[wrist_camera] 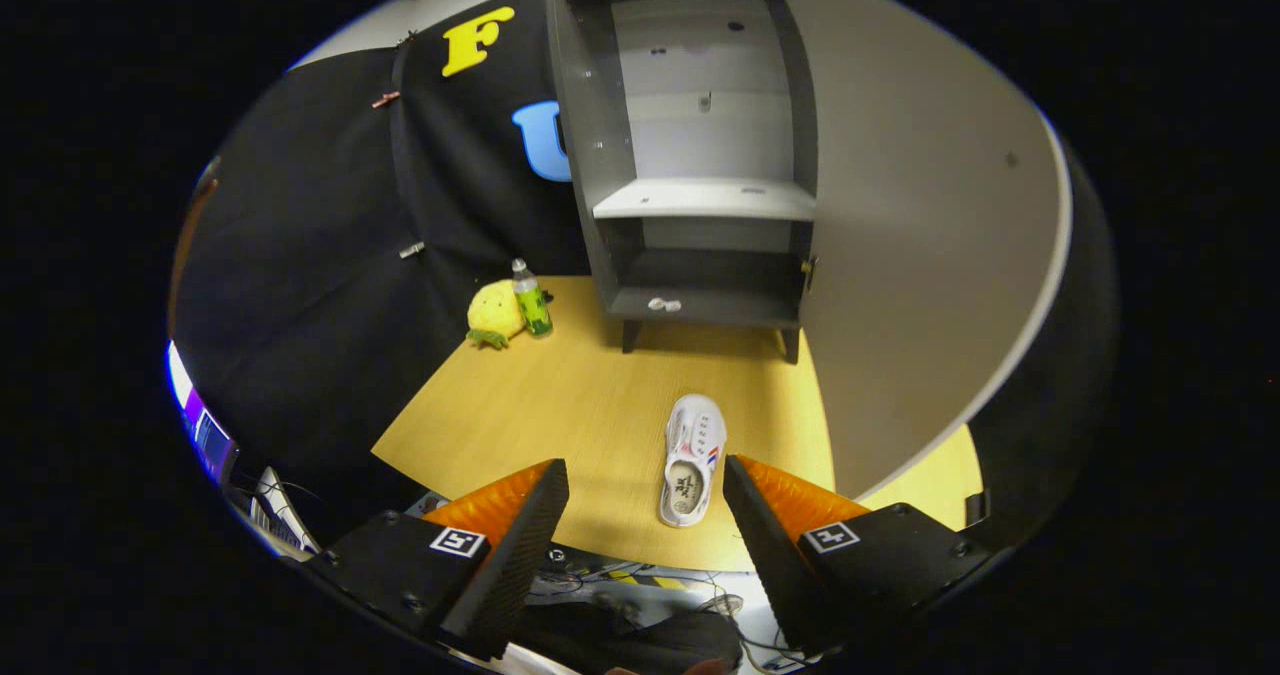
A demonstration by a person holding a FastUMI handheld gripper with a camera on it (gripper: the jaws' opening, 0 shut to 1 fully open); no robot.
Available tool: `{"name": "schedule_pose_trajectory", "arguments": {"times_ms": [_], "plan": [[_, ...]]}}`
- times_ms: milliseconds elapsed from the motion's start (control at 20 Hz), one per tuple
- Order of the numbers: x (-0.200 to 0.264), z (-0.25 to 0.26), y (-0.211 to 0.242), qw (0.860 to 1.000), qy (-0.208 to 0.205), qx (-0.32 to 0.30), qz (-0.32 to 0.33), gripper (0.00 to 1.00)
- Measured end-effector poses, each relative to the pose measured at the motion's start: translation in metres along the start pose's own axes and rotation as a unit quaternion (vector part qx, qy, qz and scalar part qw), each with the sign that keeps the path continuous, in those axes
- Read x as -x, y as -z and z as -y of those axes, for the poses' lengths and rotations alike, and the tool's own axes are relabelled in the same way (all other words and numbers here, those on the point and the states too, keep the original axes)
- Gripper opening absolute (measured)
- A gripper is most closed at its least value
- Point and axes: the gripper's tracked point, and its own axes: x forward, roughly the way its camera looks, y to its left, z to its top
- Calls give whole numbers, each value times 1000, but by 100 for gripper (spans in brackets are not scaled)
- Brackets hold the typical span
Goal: Open the shoe cabinet door, grab the shoes and put them into the shoe cabinet, then close the shoe cabinet door.
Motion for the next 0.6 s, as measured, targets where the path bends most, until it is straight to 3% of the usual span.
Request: {"name": "schedule_pose_trajectory", "arguments": {"times_ms": [300,400,600], "plan": [[-118,2,64,998,21,1,-54,95],[-149,2,85,997,31,-5,-72,89],[-194,19,116,994,51,-19,-94,88]]}}
